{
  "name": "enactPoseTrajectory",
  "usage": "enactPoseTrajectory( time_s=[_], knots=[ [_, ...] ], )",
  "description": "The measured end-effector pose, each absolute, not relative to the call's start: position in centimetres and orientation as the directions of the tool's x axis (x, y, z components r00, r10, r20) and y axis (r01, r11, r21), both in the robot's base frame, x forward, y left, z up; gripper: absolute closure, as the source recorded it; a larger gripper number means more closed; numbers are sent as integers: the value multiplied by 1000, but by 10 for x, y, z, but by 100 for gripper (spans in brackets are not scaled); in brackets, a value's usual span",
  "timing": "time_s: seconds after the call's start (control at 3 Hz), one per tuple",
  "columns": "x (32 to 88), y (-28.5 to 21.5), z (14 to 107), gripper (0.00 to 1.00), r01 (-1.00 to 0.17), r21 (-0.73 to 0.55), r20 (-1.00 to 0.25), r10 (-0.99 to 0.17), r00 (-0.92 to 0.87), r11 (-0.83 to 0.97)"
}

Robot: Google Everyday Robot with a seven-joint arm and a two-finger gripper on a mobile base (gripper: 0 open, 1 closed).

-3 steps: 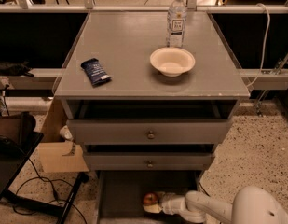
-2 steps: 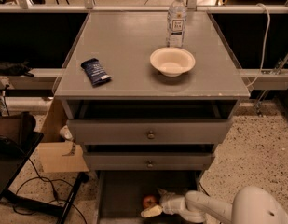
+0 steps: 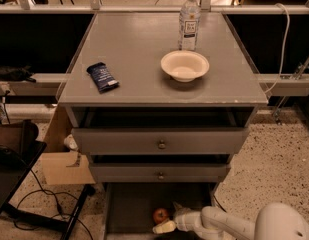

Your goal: Place apple into bottom drawer

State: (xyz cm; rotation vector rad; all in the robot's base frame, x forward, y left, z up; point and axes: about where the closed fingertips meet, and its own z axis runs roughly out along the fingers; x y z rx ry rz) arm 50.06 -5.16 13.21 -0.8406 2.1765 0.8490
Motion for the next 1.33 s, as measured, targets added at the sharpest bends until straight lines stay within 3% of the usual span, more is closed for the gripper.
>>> enactPoseTrajectory(
  time_s=[0.67, 1.33],
  knots=[
    [449, -86, 216, 0, -793, 273, -773, -367, -518, 545],
    [372, -105, 309, 0, -843, 315, -648, -550, -526, 435]
  ],
)
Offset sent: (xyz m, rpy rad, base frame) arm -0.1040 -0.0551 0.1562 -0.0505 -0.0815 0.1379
